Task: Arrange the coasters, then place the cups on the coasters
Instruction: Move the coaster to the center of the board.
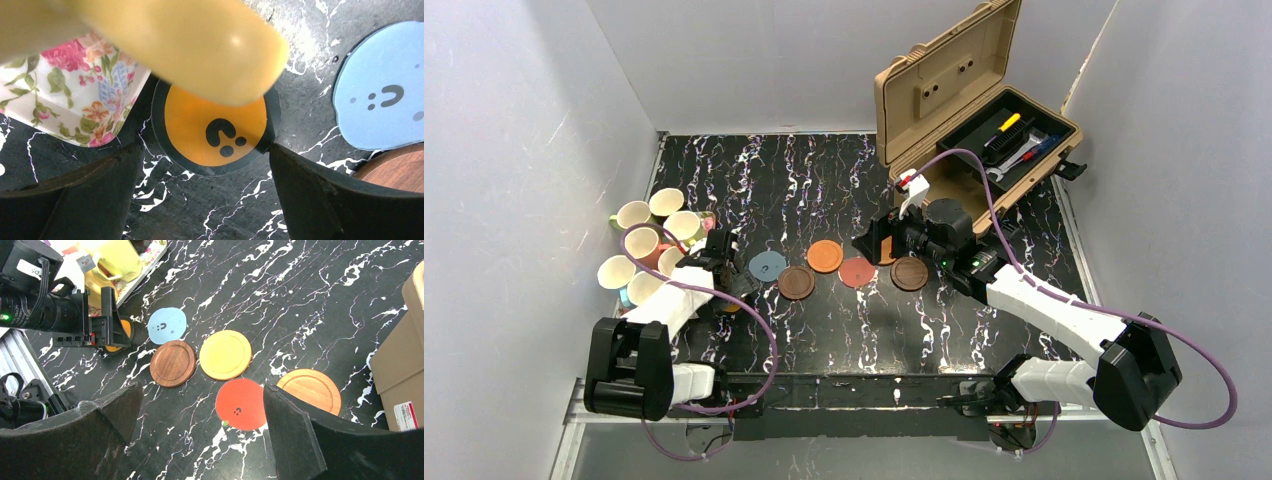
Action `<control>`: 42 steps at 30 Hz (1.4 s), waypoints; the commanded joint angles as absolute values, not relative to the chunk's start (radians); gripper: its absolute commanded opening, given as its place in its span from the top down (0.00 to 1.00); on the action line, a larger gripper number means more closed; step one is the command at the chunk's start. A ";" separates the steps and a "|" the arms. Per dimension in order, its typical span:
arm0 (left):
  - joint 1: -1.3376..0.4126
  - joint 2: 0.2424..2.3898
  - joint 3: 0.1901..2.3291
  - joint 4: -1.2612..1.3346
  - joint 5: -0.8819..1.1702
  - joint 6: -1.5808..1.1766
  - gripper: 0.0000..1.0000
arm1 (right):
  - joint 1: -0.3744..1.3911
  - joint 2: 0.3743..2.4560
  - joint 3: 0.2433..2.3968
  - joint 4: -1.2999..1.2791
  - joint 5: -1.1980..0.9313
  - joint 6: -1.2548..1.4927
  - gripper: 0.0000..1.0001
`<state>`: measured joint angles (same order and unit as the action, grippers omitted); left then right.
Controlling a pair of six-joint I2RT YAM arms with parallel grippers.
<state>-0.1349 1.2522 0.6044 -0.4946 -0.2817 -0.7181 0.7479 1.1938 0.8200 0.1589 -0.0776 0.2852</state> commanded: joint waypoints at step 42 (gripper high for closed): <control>-0.132 1.359 0.631 -0.443 -0.135 -0.649 0.13 | 0.746 1.208 0.810 0.212 -0.074 0.270 0.01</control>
<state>-0.1143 1.3354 0.6575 -0.4412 -0.2394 -0.6415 0.7479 1.2114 0.8196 0.1600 -0.0780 0.2817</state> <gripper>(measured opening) 0.871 0.984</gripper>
